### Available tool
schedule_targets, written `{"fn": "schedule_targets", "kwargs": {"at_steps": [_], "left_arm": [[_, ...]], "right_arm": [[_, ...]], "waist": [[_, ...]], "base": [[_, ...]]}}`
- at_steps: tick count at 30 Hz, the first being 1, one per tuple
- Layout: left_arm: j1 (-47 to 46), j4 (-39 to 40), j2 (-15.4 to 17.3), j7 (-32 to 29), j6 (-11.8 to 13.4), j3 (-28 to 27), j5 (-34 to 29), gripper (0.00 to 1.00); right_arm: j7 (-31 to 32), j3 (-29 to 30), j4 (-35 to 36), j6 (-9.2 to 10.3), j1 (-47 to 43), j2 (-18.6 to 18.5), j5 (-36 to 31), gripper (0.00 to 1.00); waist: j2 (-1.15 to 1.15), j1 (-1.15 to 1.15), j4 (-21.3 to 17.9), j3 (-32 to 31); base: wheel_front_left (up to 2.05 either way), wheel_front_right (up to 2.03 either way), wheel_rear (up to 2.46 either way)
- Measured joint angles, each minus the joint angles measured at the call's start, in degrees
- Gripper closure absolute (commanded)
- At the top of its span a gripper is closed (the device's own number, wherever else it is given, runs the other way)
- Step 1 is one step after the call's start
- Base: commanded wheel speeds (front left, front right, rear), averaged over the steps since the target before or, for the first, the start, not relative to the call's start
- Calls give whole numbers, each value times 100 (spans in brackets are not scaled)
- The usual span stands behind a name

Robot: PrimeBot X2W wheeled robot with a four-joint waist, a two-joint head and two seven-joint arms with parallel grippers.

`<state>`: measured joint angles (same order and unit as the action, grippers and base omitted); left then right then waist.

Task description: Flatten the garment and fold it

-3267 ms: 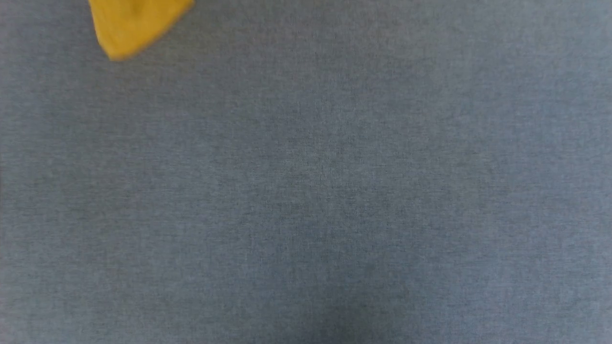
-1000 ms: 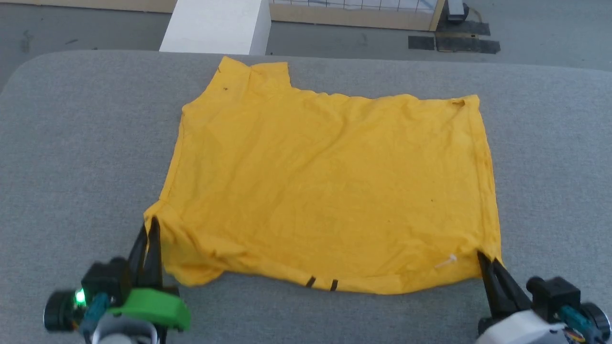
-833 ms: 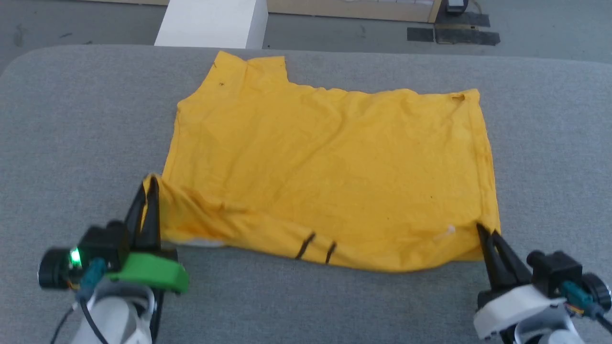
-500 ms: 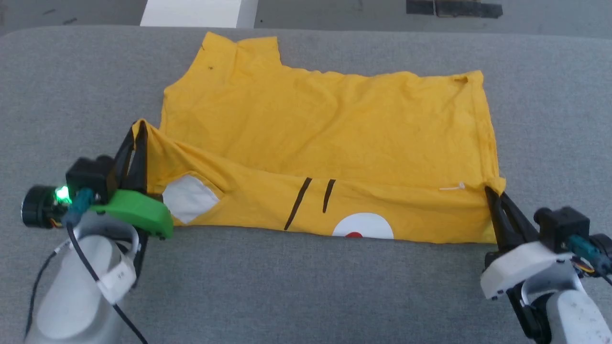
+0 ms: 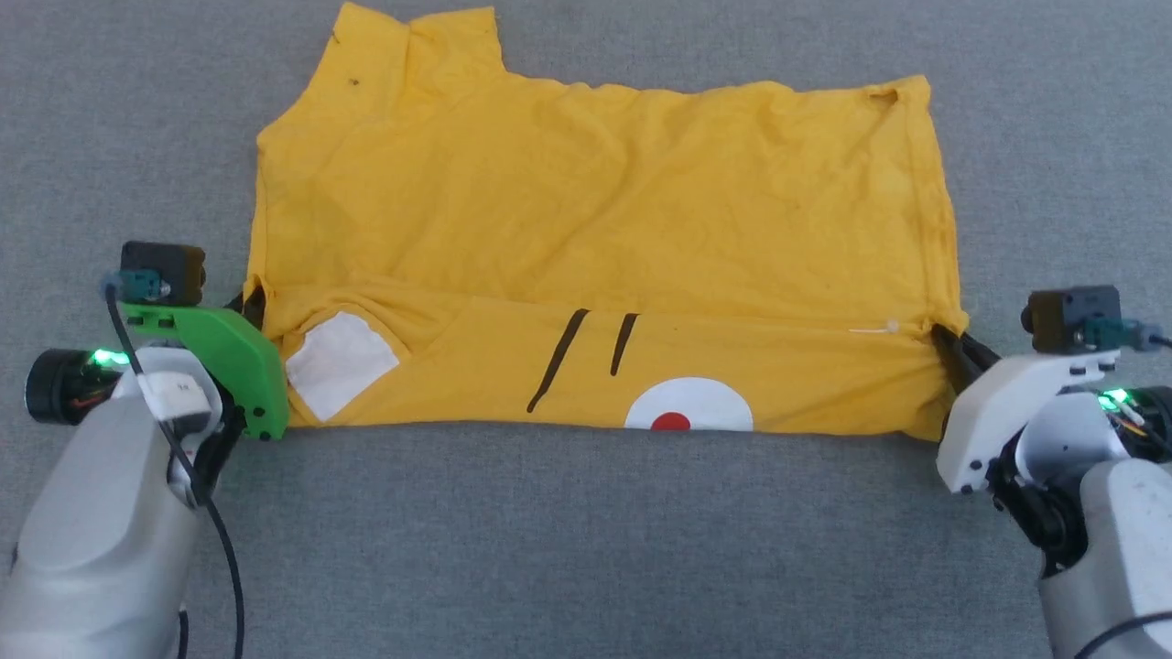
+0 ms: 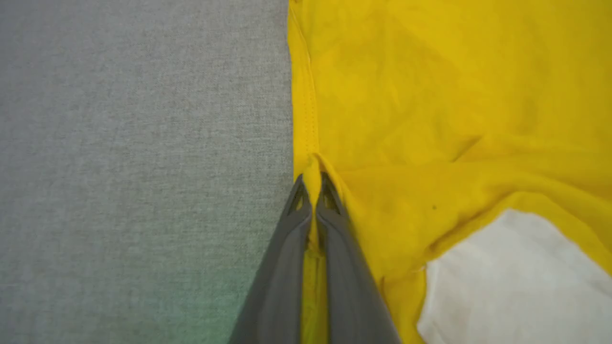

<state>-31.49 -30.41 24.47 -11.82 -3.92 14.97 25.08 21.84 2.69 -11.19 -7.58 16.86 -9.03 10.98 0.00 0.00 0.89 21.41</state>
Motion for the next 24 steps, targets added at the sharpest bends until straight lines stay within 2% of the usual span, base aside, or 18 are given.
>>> {"fn": "schedule_targets", "kwargs": {"at_steps": [5, 6, 7, 8, 9, 11, 14, 16, 19, 24], "left_arm": [[-262, -120, 79, -846, -113, -58, 445, 100], [-274, -110, 78, -962, -110, -100, 548, 60], [-274, -89, 77, -1000, -107, -129, 593, 0], [-263, -45, 76, -977, -85, -167, 617, 0], [-244, 19, 67, -855, -49, -193, 617, 0], [-126, 137, 76, -403, 68, -265, 536, 0], [109, 434, 44, 719, 424, -522, 397, 0], [313, 634, -33, 1372, 626, -688, 367, 0], [710, 829, -145, 2037, 833, -810, 246, 0], [1430, 987, -297, 2251, 957, -845, 259, 0]], "right_arm": [[1053, 46, 149, 0, 244, 14, 253, 100], [1228, 54, 202, 0, 262, 14, 282, 86], [1341, 58, 243, 0, 265, 16, 299, 57], [1466, 71, 297, 0, 261, 35, 345, 19], [1548, 79, 359, 1, 248, 56, 379, 0], [1569, 104, 508, 0, 176, 108, 437, 0], [1251, 136, 793, 1, -27, 210, 538, 0], [652, 111, 1028, 0, -191, 212, 514, 0], [-190, 102, 1160, 1, -453, 235, 428, 0], [-1543, 100, 1222, 1, -920, 417, 202, 0]], "waist": [[0, 0, -23, 88], [0, 0, -23, 80], [0, 0, -21, 70], [0, 0, -18, 52], [0, 0, -14, 31], [0, 0, -5, -18], [0, 0, 9, -124], [0, 0, 22, -216], [0, 0, 46, -355], [0, 0, 66, -565]], "base": [[0, 0, 0], [0, 0, 0], [0, 0, 0], [0, 0, 0], [0, 0, 0], [0, 0, 0], [0, 0, 0], [0, 0, 0], [0, 0, 0], [0, 0, 0]]}}
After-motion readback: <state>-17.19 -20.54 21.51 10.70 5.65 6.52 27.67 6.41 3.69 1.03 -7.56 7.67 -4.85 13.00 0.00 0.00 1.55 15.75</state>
